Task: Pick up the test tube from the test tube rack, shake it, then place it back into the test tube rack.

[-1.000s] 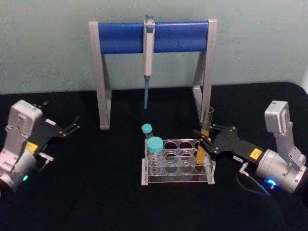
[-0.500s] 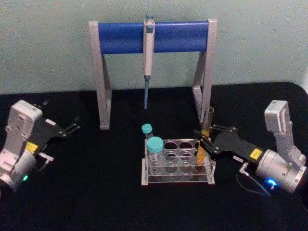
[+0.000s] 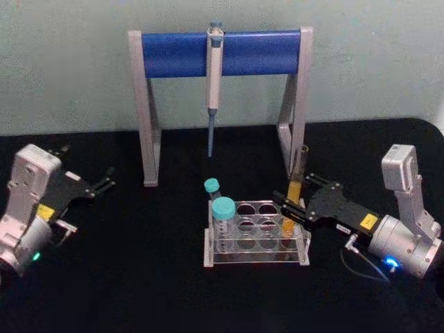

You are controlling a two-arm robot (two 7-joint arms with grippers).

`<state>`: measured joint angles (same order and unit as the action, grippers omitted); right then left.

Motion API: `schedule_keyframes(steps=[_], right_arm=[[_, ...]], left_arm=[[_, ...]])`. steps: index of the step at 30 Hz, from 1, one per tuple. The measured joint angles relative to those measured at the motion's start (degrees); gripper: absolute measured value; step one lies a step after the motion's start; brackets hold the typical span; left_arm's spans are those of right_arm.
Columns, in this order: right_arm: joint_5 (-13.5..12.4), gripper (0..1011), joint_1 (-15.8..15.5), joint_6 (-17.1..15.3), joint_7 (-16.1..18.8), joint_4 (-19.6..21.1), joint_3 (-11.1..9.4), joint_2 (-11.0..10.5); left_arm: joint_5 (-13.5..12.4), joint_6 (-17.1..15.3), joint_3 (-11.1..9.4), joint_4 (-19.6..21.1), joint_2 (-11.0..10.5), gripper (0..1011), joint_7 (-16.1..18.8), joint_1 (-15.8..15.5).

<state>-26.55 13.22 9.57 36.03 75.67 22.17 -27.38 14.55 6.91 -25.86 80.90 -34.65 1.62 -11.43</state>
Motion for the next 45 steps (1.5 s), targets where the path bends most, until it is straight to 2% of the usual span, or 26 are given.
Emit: schedule_keyframes(steps=[2,6,9,11,14,21,28,33,41,45], right_arm=[[0.0,646,0.0,0.0,0.0,0.0,0.0,0.0],[0.0,807,0.0,0.0,0.0,0.0,0.0,0.0],[0.0,863,0.0,0.1,0.0,0.0,0.0,0.0],[0.0,946,0.0,0.1,0.0,0.0,0.0,0.0],[0.0,999,0.0,0.1,0.0,0.0,0.0,0.0],[-0.2,1000,-0.2,0.3,-0.1,0.5,-0.2,0.0],[-1.2,1000,-1.7,0.9,-1.2,2.9,-1.6,-0.3],[-1.7,1000,-3.6,1.5,-3.0,6.2,-3.2,-0.5],[-0.9,1000,-6.8,2.2,-6.6,11.1,-5.6,-0.5],[-0.5,1000,-8.6,2.1,-9.1,13.0,-7.4,0.0]], left_arm=[[0.0,0.0,0.0,0.0,0.0,1002,0.0,0.0],[0.0,0.0,0.0,0.0,0.0,1002,0.0,0.0],[0.0,0.0,0.0,0.0,0.0,1001,0.0,0.0],[0.0,0.0,0.0,0.0,0.0,1002,0.0,0.0],[0.0,0.0,0.0,0.0,0.0,1001,0.0,0.0],[0.0,0.0,0.0,0.0,0.0,1001,0.0,0.0],[0.0,0.0,0.0,0.0,0.0,1001,0.0,0.0],[0.0,0.0,0.0,0.0,0.0,1001,0.0,0.0],[0.0,0.0,0.0,0.0,0.0,1001,0.0,0.0],[0.0,0.0,0.0,0.0,0.0,1001,0.0,0.0]])
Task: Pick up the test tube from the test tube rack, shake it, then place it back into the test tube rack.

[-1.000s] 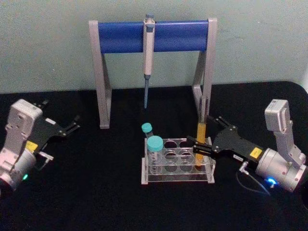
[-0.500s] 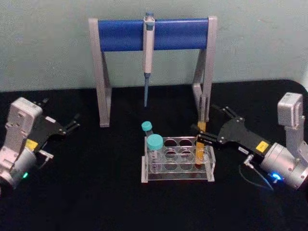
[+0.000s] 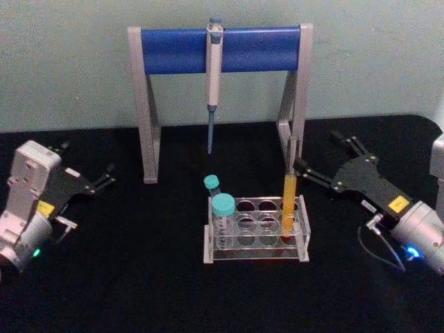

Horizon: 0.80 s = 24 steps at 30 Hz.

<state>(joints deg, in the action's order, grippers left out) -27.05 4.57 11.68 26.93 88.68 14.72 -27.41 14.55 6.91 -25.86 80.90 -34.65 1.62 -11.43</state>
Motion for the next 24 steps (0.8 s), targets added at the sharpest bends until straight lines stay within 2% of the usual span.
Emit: schedule_keyframes(steps=[7,11,14,19,24], right_arm=[[1.6,1000,-2.0,-1.1,-4.6,1.1,-2.6,1.3],[2.1,1000,-2.2,-2.8,-6.5,-0.1,-3.6,2.5],[2.4,1000,-2.0,-3.8,-6.9,-1.2,-3.8,3.1],[4.2,1000,-0.8,-6.0,-8.5,-4.1,-3.8,4.3],[6.1,1000,0.5,-6.5,-9.2,-7.0,-3.7,5.4]], left_arm=[[0.0,0.0,0.0,0.0,0.0,1001,0.0,0.0],[0.0,0.0,0.0,0.0,0.0,1001,0.0,0.0],[0.0,0.0,0.0,0.0,0.0,1001,0.0,0.0],[0.0,0.0,0.0,0.0,0.0,1001,0.0,0.0],[0.0,0.0,0.0,0.0,0.0,1001,0.0,0.0]])
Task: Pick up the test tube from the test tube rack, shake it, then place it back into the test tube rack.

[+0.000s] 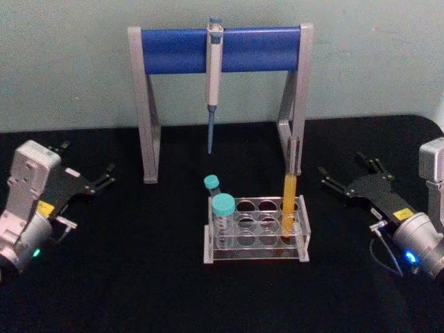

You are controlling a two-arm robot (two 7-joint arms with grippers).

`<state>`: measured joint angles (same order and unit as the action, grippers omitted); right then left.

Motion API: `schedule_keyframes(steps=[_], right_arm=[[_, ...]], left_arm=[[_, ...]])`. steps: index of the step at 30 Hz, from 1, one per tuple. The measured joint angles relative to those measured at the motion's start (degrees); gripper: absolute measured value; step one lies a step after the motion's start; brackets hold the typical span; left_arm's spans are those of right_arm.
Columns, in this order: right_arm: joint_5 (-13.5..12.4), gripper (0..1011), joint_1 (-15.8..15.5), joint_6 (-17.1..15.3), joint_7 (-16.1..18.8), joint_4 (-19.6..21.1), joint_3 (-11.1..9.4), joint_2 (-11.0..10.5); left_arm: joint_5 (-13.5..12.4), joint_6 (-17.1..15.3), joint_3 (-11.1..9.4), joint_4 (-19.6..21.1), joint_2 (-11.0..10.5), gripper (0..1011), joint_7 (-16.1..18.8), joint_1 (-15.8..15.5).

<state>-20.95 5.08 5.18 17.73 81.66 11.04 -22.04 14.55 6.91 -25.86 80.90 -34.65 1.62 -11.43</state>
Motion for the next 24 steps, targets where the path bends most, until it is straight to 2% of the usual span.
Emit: schedule_keyframes(steps=[5,9,24], right_arm=[[0.9,1000,0.8,0.2,0.3,-1.8,0.0,0.6],[1.0,1000,1.5,1.2,2.0,-3.3,-0.2,0.9],[1.0,1000,1.3,1.1,1.8,-2.9,-0.1,0.8]], left_arm=[[0.0,0.0,0.0,0.0,0.0,1002,0.0,0.0],[0.0,0.0,0.0,0.0,0.0,1001,0.0,0.0],[0.0,0.0,0.0,0.0,0.0,1001,0.0,0.0]])
